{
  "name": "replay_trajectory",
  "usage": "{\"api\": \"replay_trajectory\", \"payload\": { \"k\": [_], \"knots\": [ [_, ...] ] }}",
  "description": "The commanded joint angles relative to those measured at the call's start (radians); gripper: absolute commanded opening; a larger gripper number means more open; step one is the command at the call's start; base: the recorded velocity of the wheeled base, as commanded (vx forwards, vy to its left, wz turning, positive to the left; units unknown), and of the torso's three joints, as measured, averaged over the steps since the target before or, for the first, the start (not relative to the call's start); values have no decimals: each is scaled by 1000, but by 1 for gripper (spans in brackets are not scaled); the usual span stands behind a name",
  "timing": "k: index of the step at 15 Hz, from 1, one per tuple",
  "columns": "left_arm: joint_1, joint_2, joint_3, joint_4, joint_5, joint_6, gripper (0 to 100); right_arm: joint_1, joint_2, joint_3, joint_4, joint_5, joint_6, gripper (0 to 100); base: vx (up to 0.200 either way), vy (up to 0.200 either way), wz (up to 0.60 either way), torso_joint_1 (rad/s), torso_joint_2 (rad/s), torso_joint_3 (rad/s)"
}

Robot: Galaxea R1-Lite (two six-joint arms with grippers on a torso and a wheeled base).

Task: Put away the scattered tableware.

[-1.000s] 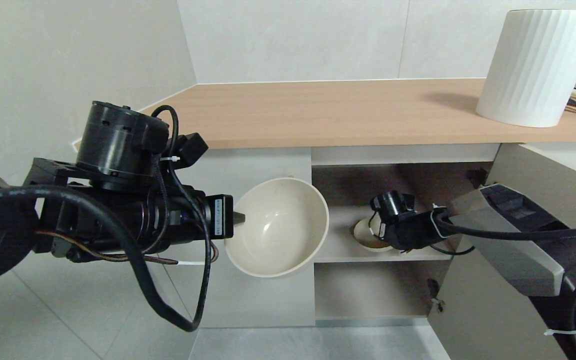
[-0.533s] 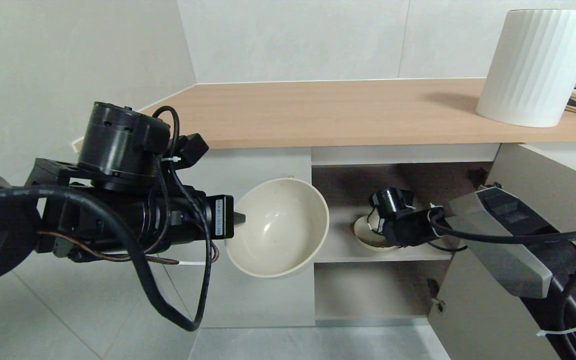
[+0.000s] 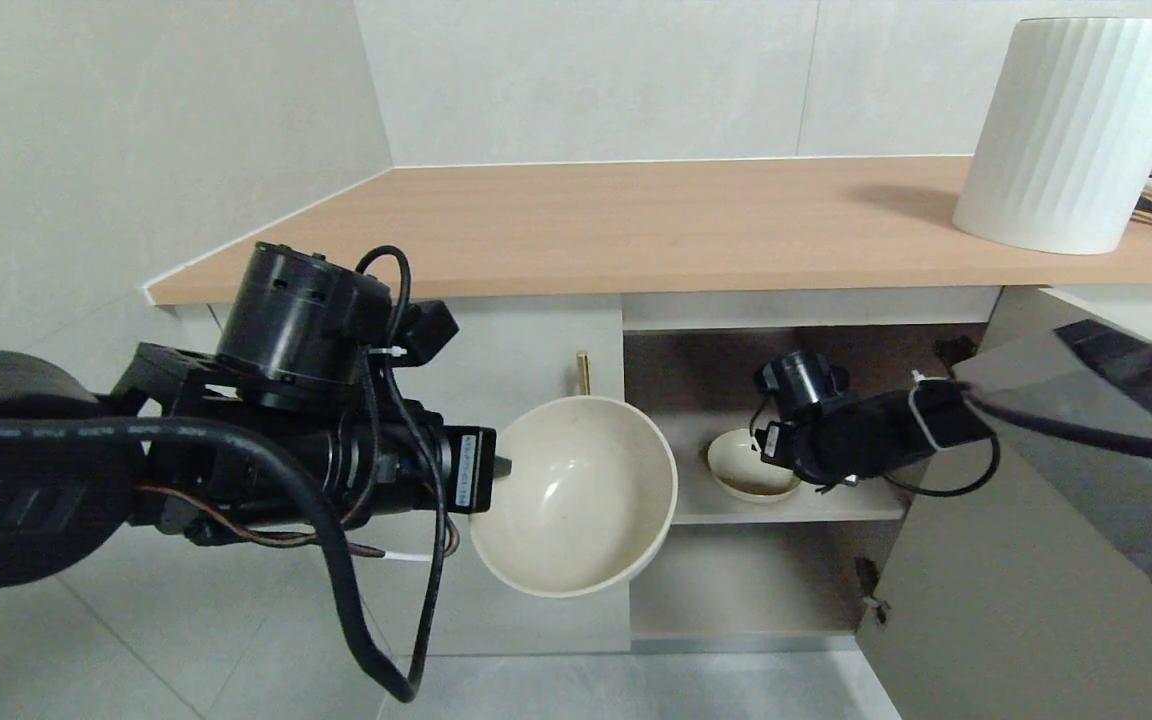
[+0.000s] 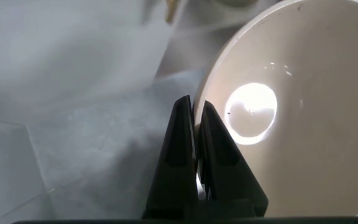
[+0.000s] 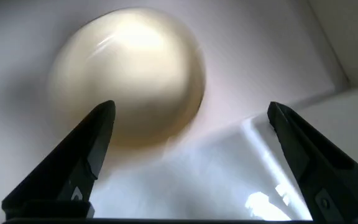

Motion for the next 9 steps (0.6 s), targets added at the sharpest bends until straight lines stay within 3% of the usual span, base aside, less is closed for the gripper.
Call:
{"api": "replay_trajectory", "payload": {
  "k": [1,3,5,9],
  "knots": [
    [-44,51,10,0,15,28,0,68,-413,276,5,167,-25,100,0,0,0,0,0,0],
    [-82,113,10,-1,85,61,0,73,-598,368,5,300,-94,100,0,0,0,0,0,0],
    [-110,163,8,-3,137,69,0,108,-742,437,26,397,-156,100,0,0,0,0,0,0],
    [-171,211,10,-14,143,61,0,289,-801,466,189,432,-199,100,0,0,0,0,0,0]
  ]
}}
